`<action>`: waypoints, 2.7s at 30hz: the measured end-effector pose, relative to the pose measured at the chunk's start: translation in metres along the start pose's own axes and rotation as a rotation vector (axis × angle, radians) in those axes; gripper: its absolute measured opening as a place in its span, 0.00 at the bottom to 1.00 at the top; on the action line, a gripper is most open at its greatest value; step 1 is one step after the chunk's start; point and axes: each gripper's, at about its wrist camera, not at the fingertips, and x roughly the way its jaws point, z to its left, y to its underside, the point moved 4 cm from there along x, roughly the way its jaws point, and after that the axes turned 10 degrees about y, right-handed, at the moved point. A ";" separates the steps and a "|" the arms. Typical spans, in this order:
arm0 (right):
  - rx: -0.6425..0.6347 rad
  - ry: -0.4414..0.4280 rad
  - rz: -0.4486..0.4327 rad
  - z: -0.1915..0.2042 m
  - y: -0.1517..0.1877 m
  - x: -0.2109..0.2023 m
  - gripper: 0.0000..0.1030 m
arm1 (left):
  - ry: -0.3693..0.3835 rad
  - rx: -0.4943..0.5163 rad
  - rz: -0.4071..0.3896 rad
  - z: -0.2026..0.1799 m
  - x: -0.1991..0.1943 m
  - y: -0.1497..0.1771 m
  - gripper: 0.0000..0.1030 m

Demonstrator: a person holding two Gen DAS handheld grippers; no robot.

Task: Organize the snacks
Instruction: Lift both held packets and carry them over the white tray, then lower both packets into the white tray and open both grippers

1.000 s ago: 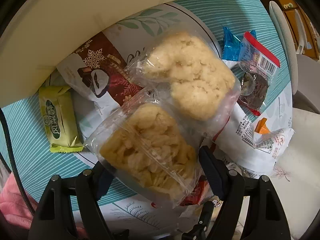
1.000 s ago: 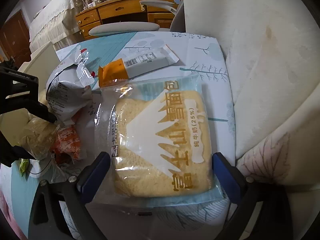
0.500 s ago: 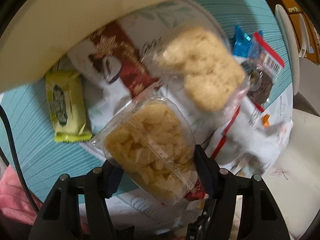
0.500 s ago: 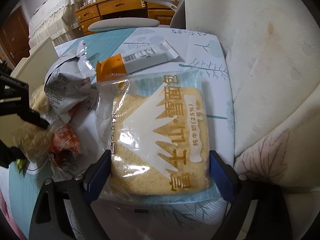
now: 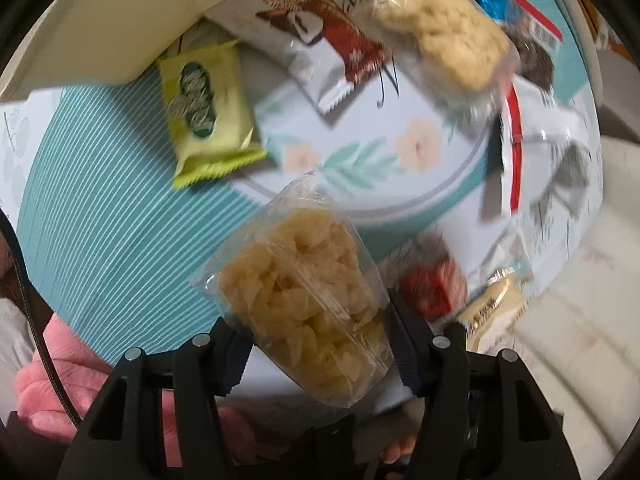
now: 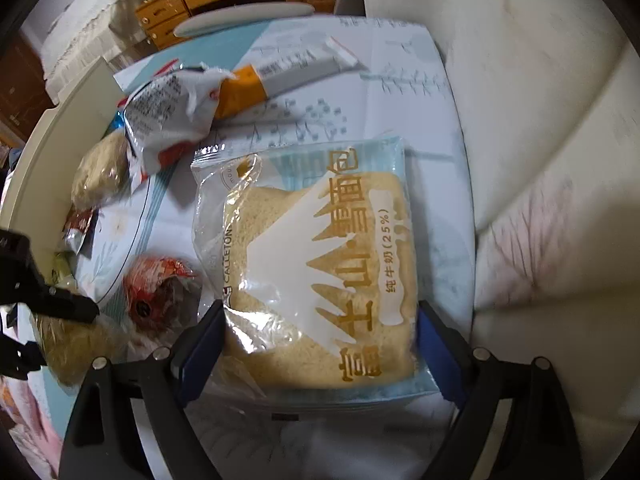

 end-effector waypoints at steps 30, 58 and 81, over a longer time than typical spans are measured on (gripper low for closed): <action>0.127 -0.170 0.242 0.092 0.062 -0.104 0.88 | -0.137 0.649 0.012 0.029 -0.167 0.045 0.57; 0.218 -0.251 0.021 0.275 -0.001 -0.149 0.88 | -0.113 1.005 -0.189 0.107 -0.300 -0.080 0.57; 0.151 -0.212 -0.213 0.336 -0.065 -0.118 0.90 | -0.125 1.180 -0.411 0.125 -0.297 -0.164 0.61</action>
